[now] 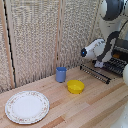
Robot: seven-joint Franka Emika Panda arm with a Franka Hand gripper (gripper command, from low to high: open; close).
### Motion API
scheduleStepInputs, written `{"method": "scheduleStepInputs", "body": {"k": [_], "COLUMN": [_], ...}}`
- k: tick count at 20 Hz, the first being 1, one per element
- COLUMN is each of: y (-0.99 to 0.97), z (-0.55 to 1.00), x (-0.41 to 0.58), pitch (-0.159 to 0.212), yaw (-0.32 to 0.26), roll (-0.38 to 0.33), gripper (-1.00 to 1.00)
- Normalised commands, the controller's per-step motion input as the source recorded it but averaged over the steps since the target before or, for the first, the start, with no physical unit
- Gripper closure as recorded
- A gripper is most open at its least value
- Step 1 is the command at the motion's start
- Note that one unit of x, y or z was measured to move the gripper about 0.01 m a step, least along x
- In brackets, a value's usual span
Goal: Kindly employ your clamp to softly take hold of the bread. Delicately rest it on the oven pan, verifying that it is even on the surface. Using your clamp and attentiveness, smoothly glide the pan into the oven and along the appropriate brackets, securing it in position.
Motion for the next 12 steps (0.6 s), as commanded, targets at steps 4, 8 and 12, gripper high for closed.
{"method": "scheduleStepInputs", "body": {"k": [4,8,12], "y": [-0.10,0.03,0.16], "z": [0.35,0.53,0.25], "x": [0.100,0.240,0.476], "pitch": [0.040,0.113,0.160], "yaw": [0.088,0.017,-0.008], "roll": [-0.037,0.000,0.011], "gripper": [-1.00,-1.00,-1.00]}}
